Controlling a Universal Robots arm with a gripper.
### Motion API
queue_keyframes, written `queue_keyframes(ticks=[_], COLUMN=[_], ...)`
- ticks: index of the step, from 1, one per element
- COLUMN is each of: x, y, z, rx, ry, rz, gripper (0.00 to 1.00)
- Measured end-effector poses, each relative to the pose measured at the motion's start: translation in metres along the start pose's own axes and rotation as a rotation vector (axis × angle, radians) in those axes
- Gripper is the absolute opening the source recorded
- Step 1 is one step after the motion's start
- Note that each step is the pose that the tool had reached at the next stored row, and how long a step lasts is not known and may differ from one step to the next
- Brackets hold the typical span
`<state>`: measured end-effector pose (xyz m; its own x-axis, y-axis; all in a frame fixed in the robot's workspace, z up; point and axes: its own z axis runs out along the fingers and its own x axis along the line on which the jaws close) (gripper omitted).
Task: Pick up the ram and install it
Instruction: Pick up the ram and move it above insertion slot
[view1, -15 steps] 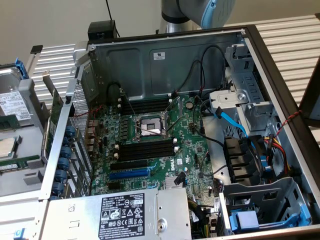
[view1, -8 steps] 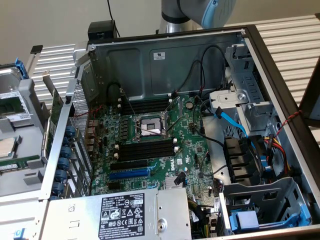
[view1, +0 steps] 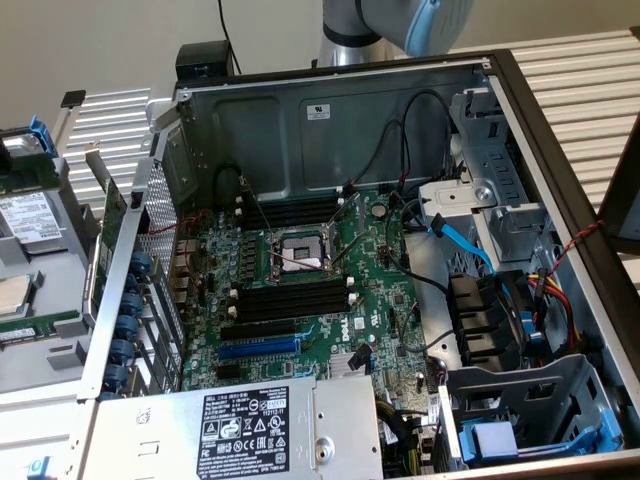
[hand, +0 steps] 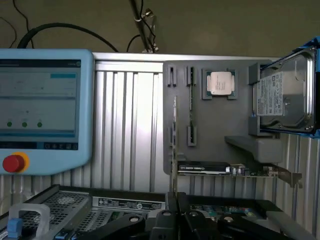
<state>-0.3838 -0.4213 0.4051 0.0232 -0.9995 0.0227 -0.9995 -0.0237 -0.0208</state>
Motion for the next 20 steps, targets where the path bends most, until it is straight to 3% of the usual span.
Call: queue_keyframes(ticks=[3, 7, 9, 13, 20], x=[0.0, 0.001, 0.001, 0.0, -0.002], y=[-0.0089, -0.0189, -0.023, -0.0237, -0.0508], z=[-0.0044, -0.0062, -0.0061, -0.0062, -0.0057], rx=[-0.0045, -0.0166, -0.0203, -0.0206, -0.0205], ry=[0.0037, 0.0115, 0.0124, 0.0145, 0.0152], rz=[0.0, -0.001, -0.001, -0.001, -0.001], gripper=[0.12, 0.12, 0.12, 0.12, 0.12])
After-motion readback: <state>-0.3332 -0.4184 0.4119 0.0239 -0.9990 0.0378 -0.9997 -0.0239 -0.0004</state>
